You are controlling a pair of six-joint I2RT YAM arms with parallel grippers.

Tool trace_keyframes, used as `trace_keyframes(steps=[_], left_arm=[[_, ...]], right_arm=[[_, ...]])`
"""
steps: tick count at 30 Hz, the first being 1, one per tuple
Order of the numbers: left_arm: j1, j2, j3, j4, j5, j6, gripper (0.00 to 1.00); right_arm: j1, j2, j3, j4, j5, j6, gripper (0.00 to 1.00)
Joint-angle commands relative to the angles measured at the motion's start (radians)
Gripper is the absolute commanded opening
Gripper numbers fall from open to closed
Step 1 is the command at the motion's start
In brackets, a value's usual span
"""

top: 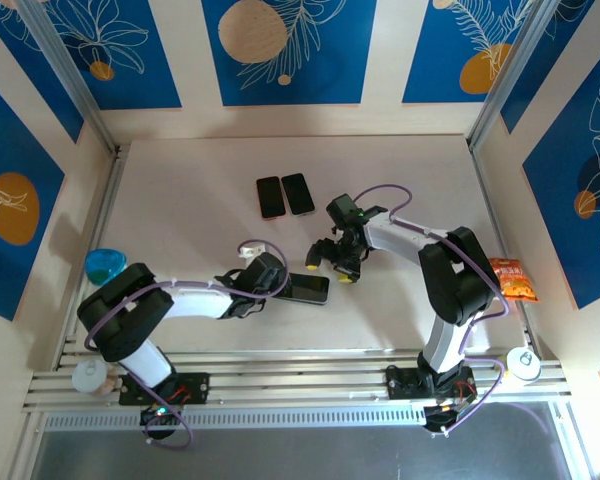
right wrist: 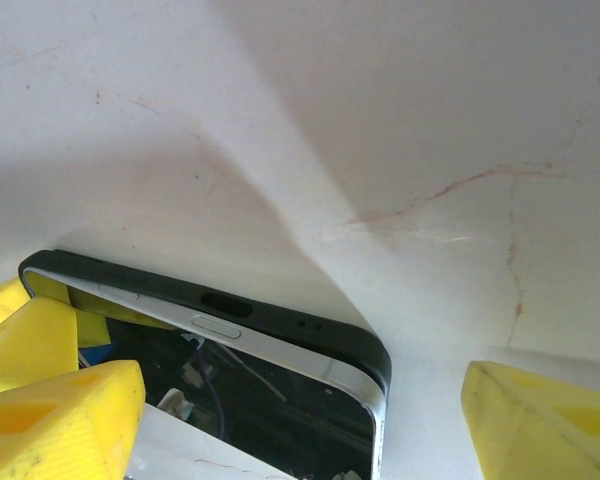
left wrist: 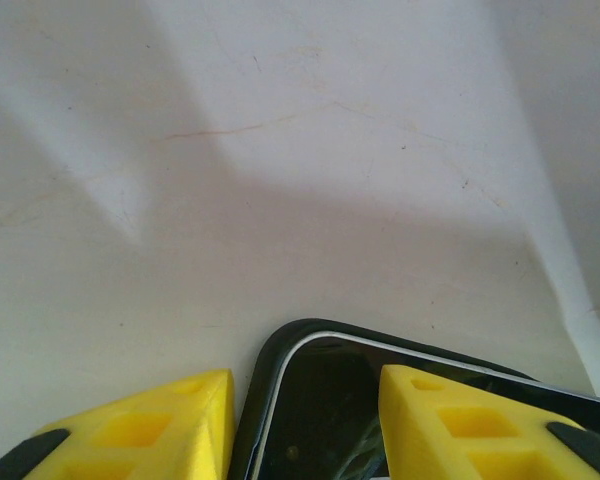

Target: Put the phone into the phone case

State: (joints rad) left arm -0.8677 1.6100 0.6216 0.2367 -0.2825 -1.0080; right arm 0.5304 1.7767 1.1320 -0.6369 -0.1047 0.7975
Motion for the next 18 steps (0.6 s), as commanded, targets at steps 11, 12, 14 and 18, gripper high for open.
trace_keyframes(steps=[11, 12, 14, 18], left_arm=[[-0.028, -0.069, 0.019, -0.046, 0.049, 0.075, 0.43], [-0.027, -0.074, 0.022, -0.055, 0.049, 0.080, 0.43], [-0.027, -0.080, 0.026, -0.072, 0.049, 0.091, 0.44], [-0.021, -0.082, 0.020, -0.085, 0.044, 0.096, 0.44]], right_arm=[[0.000, -0.275, -0.177, 0.089, 0.053, 0.006, 0.83], [0.000, -0.299, -0.201, 0.098, 0.053, 0.009, 0.82], [0.002, -0.355, -0.266, 0.132, 0.041, 0.030, 0.75], [0.015, -0.422, -0.367, 0.193, 0.028, 0.060, 0.45]])
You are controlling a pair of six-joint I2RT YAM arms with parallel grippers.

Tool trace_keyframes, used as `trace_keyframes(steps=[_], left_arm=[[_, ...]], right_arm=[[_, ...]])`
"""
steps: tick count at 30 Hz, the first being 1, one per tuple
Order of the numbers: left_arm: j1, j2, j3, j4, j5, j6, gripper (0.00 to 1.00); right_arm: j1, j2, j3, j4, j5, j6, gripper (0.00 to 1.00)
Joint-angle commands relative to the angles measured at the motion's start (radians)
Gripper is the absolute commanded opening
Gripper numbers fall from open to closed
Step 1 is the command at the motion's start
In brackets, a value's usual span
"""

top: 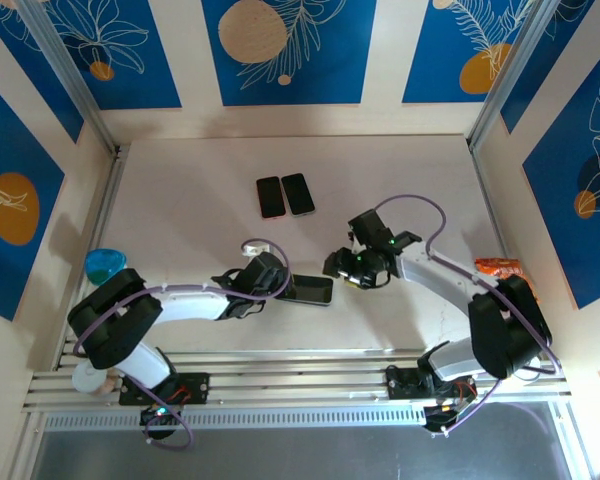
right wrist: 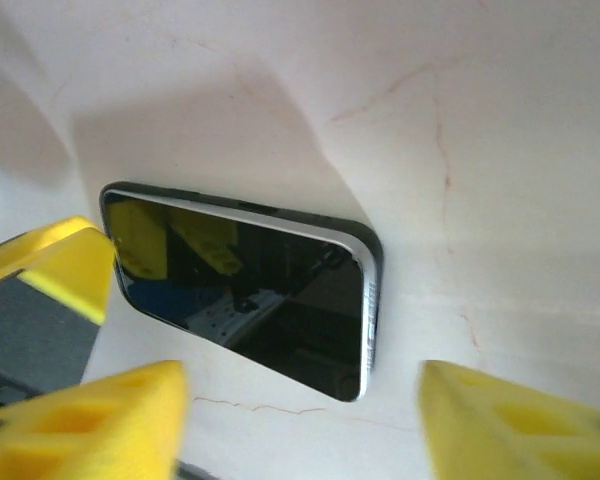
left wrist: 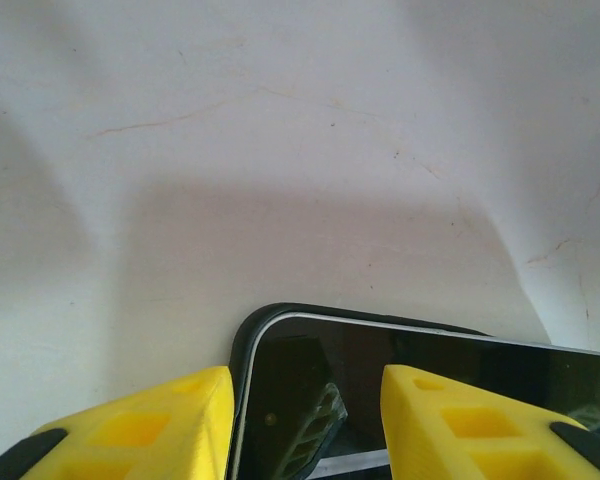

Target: Put the phone into the phone case

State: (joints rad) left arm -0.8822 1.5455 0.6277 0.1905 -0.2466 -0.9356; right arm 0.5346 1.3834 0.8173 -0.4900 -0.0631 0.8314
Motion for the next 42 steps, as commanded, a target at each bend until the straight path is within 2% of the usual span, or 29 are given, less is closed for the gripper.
trace_keyframes(steps=[1, 2, 5, 7, 23, 42], left_arm=[[-0.003, -0.014, 0.012, -0.036, 0.009, 0.024, 0.44], [-0.001, -0.011, 0.010, -0.036, 0.011, 0.025, 0.44], [0.001, -0.007, 0.005, -0.030, 0.015, 0.023, 0.44], [0.003, -0.007, 0.001, -0.029, 0.013, 0.022, 0.44], [0.005, 0.020, 0.010, -0.022, 0.029, 0.023, 0.45], [0.005, 0.027, 0.018, -0.025, 0.030, 0.028, 0.45]], right_arm=[[0.016, -0.039, -0.074, 0.064, -0.023, 0.031, 0.34], [0.021, -0.048, -0.094, 0.080, -0.026, 0.038, 0.24], [0.040, -0.055, -0.128, 0.122, -0.031, 0.049, 0.05], [0.047, -0.048, -0.134, 0.134, -0.034, 0.051, 0.00], [0.061, 0.044, -0.151, 0.200, -0.058, 0.066, 0.00], [0.053, 0.009, -0.160, 0.151, -0.045, 0.051, 0.00]])
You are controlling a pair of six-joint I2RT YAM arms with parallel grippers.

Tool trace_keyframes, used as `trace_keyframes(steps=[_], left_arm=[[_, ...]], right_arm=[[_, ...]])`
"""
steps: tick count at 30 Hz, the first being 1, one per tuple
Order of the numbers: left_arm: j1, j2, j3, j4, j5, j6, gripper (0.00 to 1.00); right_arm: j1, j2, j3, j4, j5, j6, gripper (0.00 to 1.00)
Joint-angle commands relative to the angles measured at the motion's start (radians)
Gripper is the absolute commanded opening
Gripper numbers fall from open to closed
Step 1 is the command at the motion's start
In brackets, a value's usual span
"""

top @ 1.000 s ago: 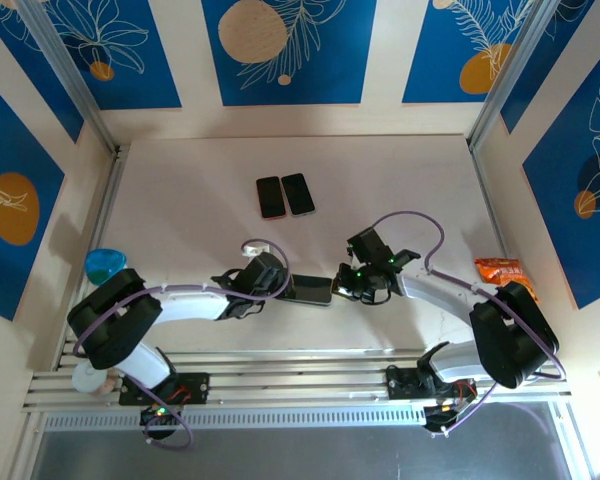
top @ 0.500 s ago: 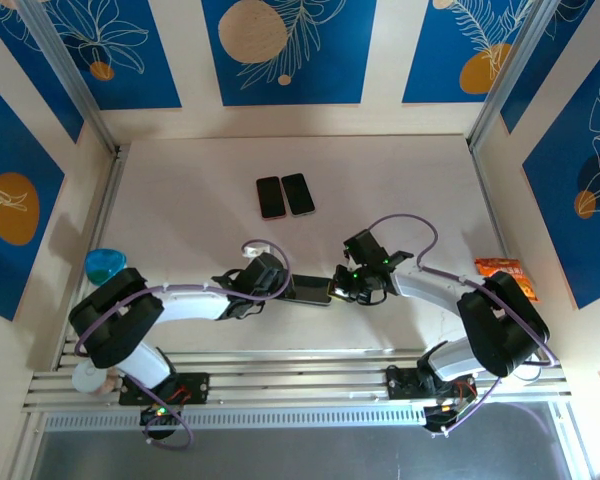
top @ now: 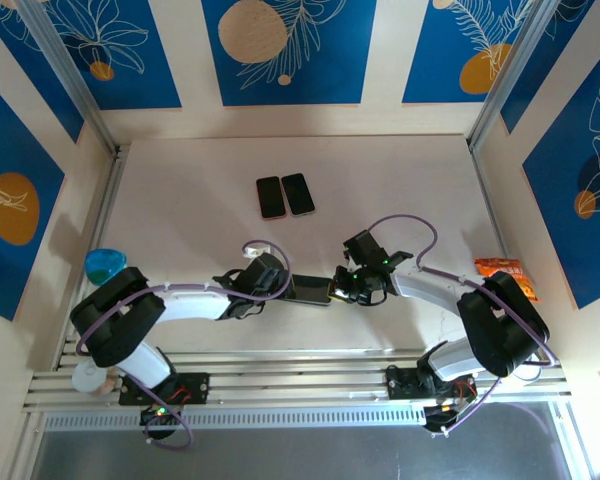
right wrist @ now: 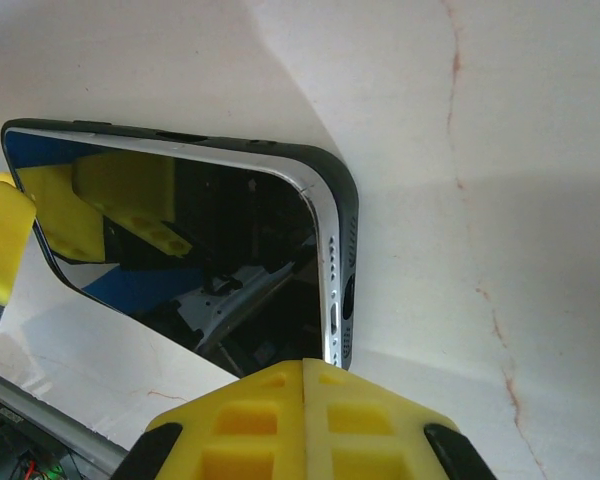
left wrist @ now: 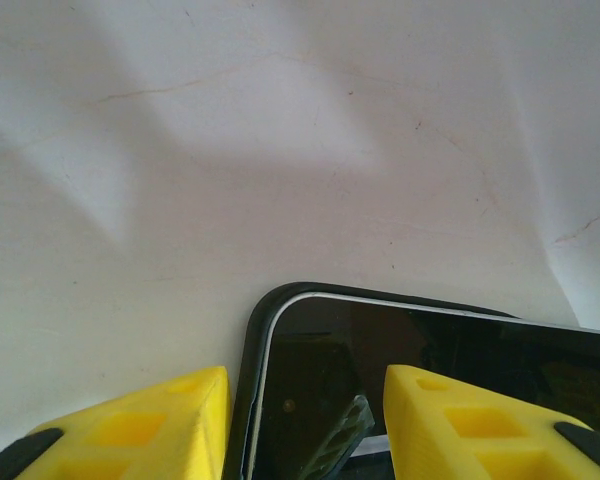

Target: Put the phone into the phone case

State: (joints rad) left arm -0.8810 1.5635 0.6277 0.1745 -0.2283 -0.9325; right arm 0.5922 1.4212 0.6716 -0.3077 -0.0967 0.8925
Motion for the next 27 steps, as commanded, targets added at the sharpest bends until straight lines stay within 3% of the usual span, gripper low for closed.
trace_keyframes(steps=[1, 27], left_arm=[[0.004, 0.010, 0.019, -0.009, 0.013, 0.025, 0.45], [0.003, 0.033, 0.044, -0.013, 0.022, 0.028, 0.45]], right_arm=[[-0.005, -0.029, -0.014, -0.031, -0.011, -0.009, 0.00], [-0.017, 0.040, -0.025, 0.008, -0.042, -0.013, 0.00]])
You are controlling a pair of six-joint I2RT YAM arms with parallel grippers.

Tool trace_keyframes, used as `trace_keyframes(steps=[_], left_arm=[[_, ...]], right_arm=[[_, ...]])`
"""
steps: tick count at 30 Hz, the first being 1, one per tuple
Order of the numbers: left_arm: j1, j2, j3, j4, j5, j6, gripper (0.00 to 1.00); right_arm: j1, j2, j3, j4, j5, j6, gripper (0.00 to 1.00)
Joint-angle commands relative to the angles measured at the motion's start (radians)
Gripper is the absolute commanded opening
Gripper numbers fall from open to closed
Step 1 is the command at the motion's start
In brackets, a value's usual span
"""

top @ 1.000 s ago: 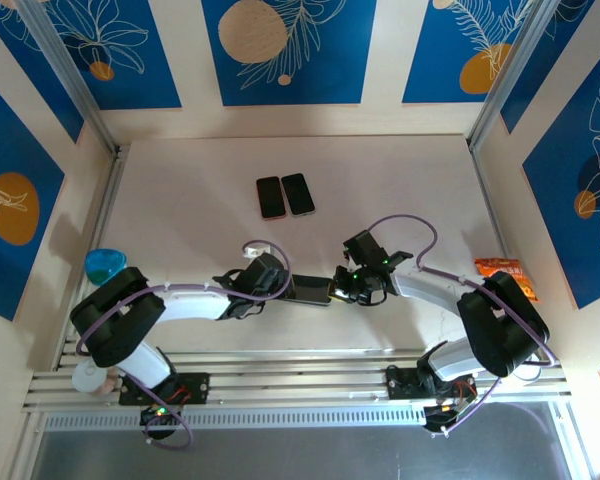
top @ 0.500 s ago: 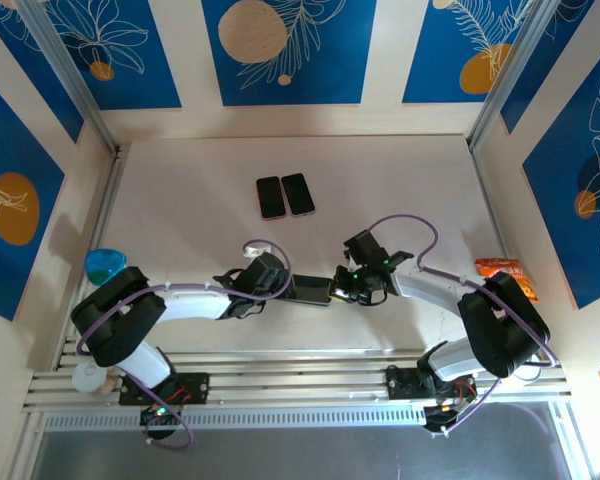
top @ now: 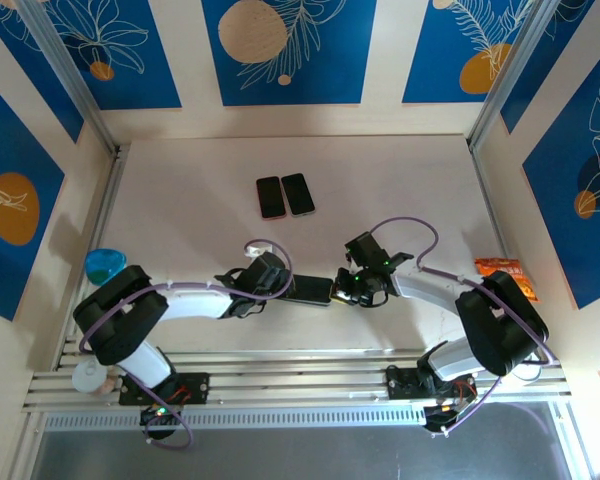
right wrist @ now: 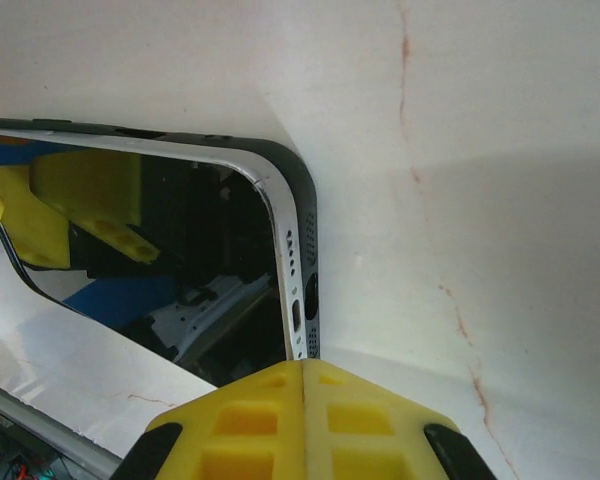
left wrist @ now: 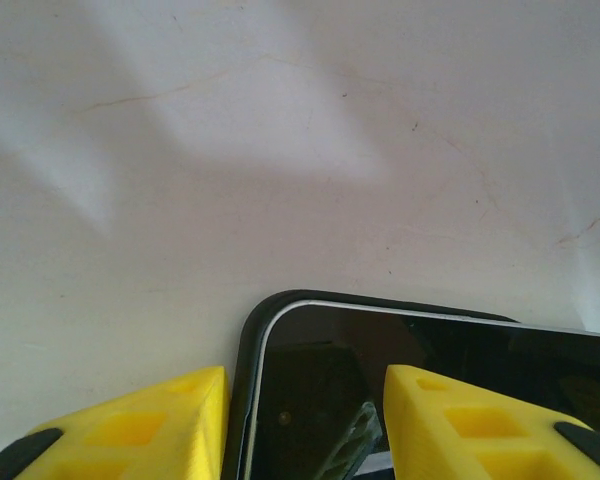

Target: Put the phone into the phone case

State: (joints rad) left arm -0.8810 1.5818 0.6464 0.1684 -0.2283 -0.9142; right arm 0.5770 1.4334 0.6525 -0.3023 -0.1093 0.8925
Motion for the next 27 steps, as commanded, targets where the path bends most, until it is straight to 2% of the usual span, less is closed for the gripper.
trace_keyframes(steps=[1, 27], left_arm=[[0.003, 0.017, 0.027, -0.007, 0.023, 0.009, 0.45], [0.001, 0.057, 0.026, 0.022, 0.067, -0.017, 0.45]], right_arm=[[-0.002, 0.034, -0.003, 0.006, -0.033, -0.013, 0.00], [0.061, 0.173, 0.104, 0.029, -0.047, -0.017, 0.00]])
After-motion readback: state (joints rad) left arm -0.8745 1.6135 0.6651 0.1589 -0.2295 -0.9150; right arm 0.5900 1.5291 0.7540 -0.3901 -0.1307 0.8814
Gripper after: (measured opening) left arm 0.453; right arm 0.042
